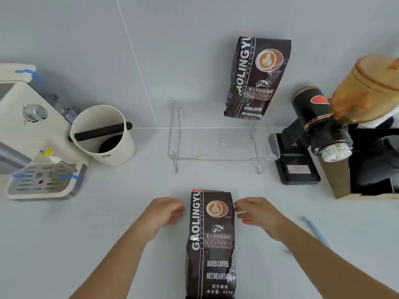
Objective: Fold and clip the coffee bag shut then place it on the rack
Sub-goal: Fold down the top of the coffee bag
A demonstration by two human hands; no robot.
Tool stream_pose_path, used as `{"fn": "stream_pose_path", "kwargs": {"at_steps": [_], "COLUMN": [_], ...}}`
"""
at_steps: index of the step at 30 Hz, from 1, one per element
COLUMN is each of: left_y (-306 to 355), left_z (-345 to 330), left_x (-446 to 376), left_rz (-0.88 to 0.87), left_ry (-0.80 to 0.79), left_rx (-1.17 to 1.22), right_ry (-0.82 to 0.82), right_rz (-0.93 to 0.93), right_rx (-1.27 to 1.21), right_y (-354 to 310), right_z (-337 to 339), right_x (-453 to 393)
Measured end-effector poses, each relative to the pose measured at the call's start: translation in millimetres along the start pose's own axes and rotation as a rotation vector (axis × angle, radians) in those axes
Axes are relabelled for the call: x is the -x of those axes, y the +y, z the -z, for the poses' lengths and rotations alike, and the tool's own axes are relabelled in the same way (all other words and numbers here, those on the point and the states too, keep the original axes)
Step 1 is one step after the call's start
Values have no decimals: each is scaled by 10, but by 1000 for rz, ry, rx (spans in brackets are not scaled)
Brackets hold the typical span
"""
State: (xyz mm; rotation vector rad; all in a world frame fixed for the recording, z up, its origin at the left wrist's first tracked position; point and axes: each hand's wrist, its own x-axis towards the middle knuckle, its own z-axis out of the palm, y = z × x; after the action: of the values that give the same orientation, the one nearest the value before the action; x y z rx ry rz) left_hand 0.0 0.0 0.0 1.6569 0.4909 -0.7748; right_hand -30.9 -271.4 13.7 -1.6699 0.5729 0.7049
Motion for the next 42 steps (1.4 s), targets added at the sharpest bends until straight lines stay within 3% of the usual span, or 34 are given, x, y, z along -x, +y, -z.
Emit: {"fn": "stream_pose_path", "kwargs": {"at_steps": [6,11,18,42], "left_y": [-18,49,160,371], "left_z": [-264,-381,-373,-284], "left_x": [5,-41,-35,1084], "left_rz": [6,16,10,-469], "left_ry": [-76,-45,1,-60], "left_rx": [127,175,240,375], "right_ry": [-4,2,63,277], "right_rz": [-27,-12,44,617], "right_rx": [-192,-258,-160,111], "right_y": [31,0,-49,-264], "right_z": [-174,-274,-306,-332], "right_x": [-75,-145,-95,1070]}}
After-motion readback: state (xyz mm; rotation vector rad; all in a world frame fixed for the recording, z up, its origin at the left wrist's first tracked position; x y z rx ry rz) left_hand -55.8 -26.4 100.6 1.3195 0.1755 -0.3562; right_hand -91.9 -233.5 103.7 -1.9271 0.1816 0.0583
